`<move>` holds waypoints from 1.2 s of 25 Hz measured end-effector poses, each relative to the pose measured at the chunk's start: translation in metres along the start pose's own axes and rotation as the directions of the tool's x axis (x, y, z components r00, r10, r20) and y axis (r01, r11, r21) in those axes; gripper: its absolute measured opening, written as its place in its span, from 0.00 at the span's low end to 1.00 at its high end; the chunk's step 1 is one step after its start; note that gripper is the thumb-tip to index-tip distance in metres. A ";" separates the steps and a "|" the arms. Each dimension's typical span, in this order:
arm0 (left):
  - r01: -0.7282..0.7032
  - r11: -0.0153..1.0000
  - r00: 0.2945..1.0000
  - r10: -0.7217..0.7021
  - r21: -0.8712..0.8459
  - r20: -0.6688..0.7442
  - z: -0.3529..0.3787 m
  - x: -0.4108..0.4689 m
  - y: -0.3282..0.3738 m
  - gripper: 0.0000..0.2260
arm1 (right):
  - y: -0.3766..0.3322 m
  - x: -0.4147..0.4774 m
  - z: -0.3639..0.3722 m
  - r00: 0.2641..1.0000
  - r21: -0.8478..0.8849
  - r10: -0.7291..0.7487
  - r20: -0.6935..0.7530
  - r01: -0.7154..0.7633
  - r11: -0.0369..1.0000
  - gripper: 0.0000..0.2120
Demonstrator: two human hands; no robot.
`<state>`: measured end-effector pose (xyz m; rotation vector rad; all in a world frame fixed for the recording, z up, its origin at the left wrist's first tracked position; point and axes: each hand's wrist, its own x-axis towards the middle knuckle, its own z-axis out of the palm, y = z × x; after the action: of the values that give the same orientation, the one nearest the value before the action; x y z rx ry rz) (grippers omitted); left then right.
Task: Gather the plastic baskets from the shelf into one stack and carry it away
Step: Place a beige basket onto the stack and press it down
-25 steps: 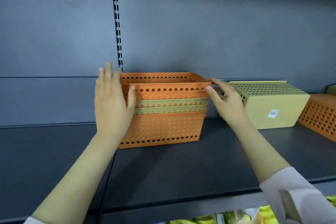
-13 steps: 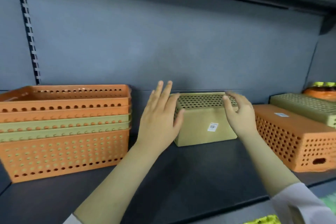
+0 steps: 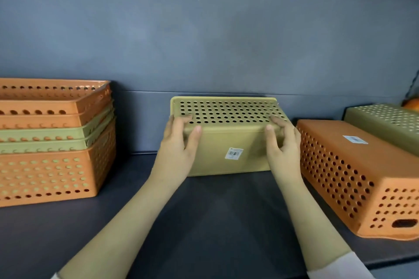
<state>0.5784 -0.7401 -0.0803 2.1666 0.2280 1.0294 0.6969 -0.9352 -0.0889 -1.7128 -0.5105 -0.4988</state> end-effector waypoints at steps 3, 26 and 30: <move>0.021 0.995 0.998 -0.027 -0.094 -0.062 0.000 -0.003 0.003 0.09 | -0.003 -0.001 0.000 0.997 0.088 0.023 -0.071 -0.017 0.996 0.09; -0.044 0.867 0.999 0.034 -0.496 -0.029 -0.104 0.012 0.042 0.20 | -0.081 -0.034 -0.019 0.996 0.333 -0.057 -0.062 0.075 0.940 0.45; -0.185 0.927 0.982 0.191 -0.327 -0.015 -0.193 0.029 0.046 0.21 | -0.137 -0.042 0.013 0.977 0.279 -0.197 -0.085 0.213 0.936 0.57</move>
<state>0.4500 -0.6588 0.0501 1.9177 -0.1553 1.0695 0.5836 -0.8997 -0.0073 -1.3713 -0.6916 -0.5898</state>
